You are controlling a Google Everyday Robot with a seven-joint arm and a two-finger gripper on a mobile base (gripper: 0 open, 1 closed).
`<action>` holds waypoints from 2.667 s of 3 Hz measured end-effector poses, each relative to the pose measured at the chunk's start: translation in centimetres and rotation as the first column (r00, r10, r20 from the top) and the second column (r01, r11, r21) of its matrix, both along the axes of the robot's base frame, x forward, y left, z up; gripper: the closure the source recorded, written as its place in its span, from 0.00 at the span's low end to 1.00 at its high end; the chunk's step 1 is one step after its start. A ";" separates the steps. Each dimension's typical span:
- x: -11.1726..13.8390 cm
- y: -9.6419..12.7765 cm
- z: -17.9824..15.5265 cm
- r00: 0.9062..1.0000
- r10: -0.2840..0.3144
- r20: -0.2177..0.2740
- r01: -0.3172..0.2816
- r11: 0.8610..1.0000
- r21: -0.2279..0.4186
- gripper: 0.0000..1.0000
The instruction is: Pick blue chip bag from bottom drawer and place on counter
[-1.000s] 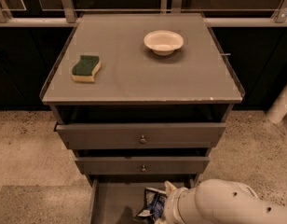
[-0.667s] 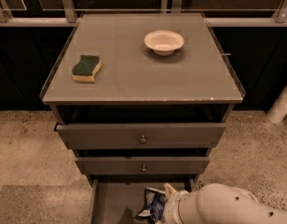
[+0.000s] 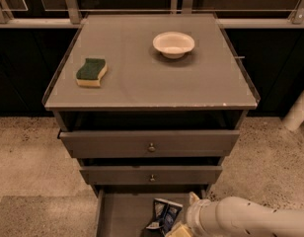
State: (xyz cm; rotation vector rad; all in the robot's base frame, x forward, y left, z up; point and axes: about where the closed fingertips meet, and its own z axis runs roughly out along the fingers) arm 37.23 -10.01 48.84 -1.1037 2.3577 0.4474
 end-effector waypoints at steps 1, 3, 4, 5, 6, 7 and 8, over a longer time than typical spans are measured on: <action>3.0 -4.6 -5.3 0.995 -0.099 -0.022 0.098 0.994 -0.045 0.00; 1.9 -3.7 -7.1 0.989 -0.137 -0.063 0.138 0.990 0.008 0.00; 4.0 2.4 -13.0 0.984 -0.146 -0.105 0.158 0.980 0.118 0.00; 4.0 3.3 -13.6 0.985 -0.129 -0.115 0.143 0.982 0.122 0.00; 3.5 3.4 -13.6 0.983 -0.149 -0.111 0.161 0.981 0.108 0.00; 3.9 3.0 -16.3 0.969 -0.200 -0.147 0.218 0.969 0.114 0.00; 5.9 4.0 -21.6 0.947 -0.241 -0.210 0.273 0.952 0.137 0.00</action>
Offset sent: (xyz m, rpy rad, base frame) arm 0.0264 -0.0248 -0.0318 -0.0163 -0.0023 -0.0646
